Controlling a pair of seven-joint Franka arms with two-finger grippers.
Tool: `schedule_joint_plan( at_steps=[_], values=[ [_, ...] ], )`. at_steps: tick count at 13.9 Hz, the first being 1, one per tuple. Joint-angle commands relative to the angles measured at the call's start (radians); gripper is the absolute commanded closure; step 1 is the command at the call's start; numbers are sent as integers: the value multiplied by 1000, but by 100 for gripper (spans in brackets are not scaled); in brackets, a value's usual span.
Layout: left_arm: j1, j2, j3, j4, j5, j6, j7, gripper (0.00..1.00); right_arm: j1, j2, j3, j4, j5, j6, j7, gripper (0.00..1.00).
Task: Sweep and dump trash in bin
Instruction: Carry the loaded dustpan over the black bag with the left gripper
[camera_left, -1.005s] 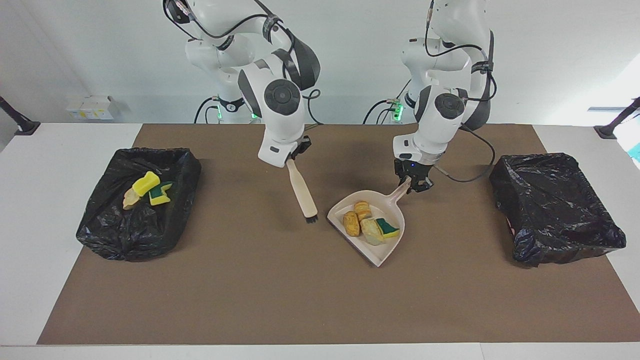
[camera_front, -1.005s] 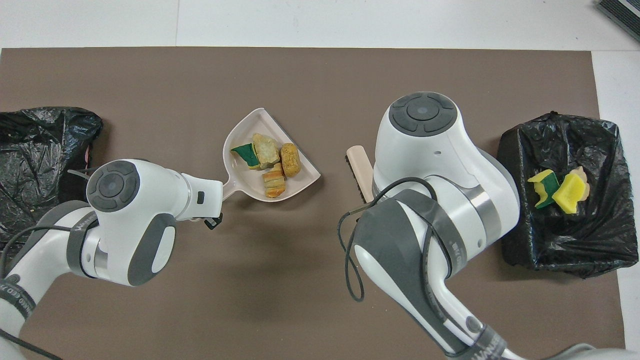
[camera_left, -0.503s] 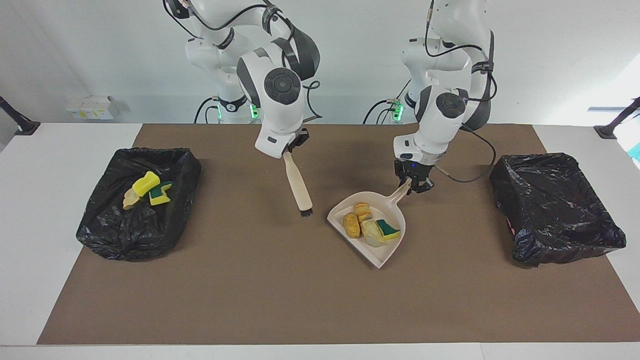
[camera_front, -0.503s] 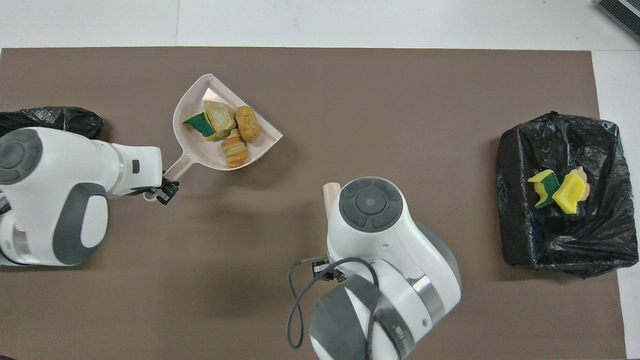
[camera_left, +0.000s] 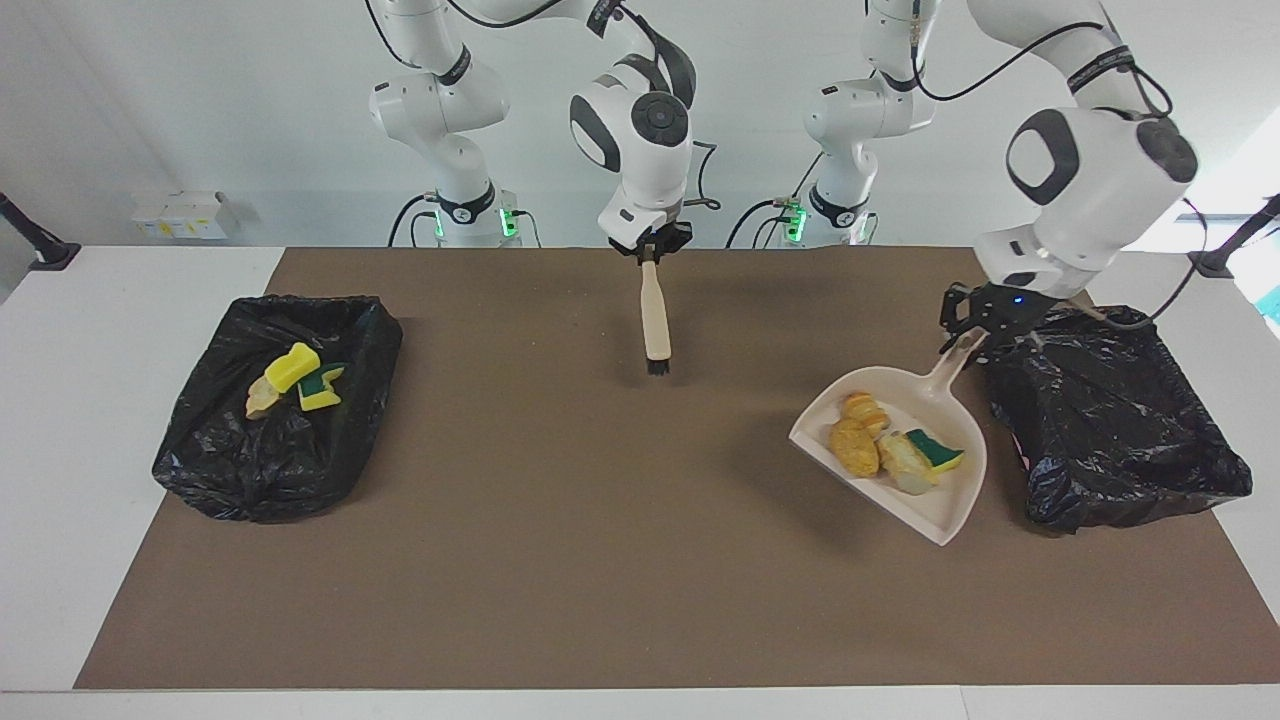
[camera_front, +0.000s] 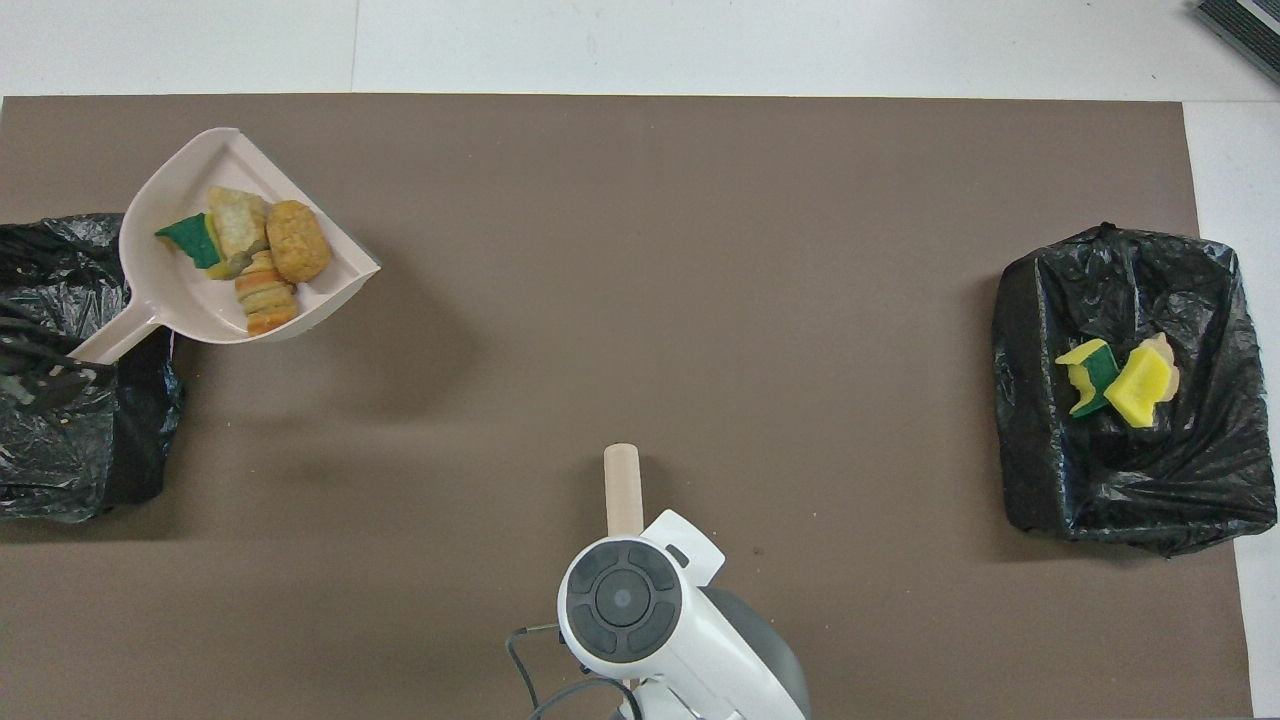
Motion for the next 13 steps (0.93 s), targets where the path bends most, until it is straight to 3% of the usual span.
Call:
schedule_joint_plan(
  at_steps=[1, 2, 3, 4, 6, 10, 13],
  values=[
    [124, 15, -14, 43, -22, -31, 187, 100, 22, -7, -3, -92, 21, 121, 11, 100],
    [164, 17, -14, 46, -13, -22, 253, 100, 22, -6, -3, -93, 20, 117, 9, 100],
    [192, 26, -14, 57, -6, -21, 296, 100, 22, -3, -5, -83, 20, 108, 14, 92],
    [215, 40, -8, 87, 26, -21, 339, 100, 17, 0, -6, -77, 19, 100, 6, 58],
    [281, 112, -1, 175, 92, -19, 475, 100, 7, -4, -8, -32, 11, 39, -11, 0],
    [343, 240, -1, 357, 189, 7, 640, 100, -52, -12, -14, 100, 2, -144, -15, 0],
    [327, 273, -4, 387, 321, 97, 686, 100, -113, -13, -17, 226, -6, -288, -67, 0]
  ],
)
